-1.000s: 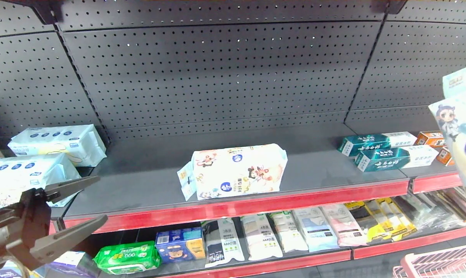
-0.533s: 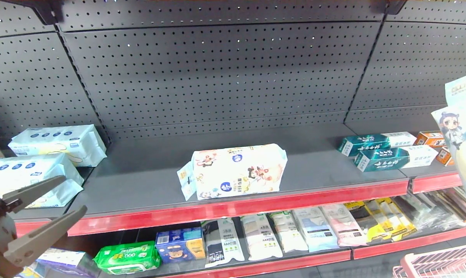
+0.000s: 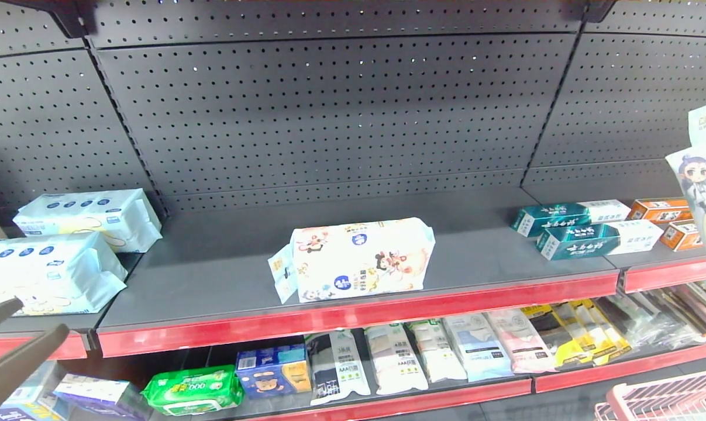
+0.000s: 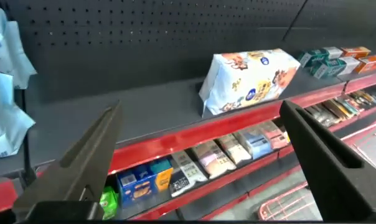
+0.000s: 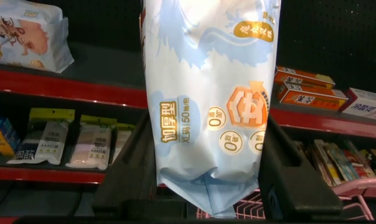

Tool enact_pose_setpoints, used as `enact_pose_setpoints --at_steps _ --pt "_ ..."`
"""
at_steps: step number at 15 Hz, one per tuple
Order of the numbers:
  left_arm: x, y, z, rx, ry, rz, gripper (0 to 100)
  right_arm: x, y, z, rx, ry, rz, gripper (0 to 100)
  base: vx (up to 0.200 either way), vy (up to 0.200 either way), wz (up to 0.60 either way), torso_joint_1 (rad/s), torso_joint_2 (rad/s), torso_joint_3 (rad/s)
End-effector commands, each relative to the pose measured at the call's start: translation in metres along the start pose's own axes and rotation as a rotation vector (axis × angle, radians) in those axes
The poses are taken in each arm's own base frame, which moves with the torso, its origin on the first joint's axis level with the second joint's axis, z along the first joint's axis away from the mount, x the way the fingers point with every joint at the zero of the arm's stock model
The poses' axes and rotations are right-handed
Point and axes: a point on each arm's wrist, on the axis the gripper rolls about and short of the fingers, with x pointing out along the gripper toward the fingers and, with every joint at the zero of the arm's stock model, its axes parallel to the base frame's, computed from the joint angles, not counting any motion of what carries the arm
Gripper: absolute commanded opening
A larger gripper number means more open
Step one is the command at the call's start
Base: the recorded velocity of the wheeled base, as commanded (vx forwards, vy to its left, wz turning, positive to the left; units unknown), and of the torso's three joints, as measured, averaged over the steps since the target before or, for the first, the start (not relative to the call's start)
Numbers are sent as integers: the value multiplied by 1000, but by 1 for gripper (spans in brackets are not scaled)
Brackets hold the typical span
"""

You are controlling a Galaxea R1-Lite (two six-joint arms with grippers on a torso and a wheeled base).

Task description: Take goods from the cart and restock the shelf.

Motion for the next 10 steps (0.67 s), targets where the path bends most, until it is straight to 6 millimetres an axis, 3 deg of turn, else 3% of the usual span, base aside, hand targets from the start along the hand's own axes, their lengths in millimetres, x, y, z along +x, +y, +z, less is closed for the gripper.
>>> enact_pose_setpoints --at_steps 1,3,7,9,10 --pt "-15 -19 6 89 -82 -1 100 1 0 0 0 7 0 0 0 0 0 0 0 0" --pt "-16 -21 8 101 -88 -16 100 1 0 0 1 12 -3 0 0 0 0 0 0 0" --pt "-36 -43 0 168 -101 -224 100 1 0 0 -4 12 -3 0 0 0 0 0 0 0" --pt "-36 -42 -1 215 -109 -131 100 3 0 0 -5 18 -1 0 0 0 0 0 0 0" --pt "-33 -40 3 218 -126 3 100 4 -1 0 -3 20 -1 0 0 0 0 0 0 0"
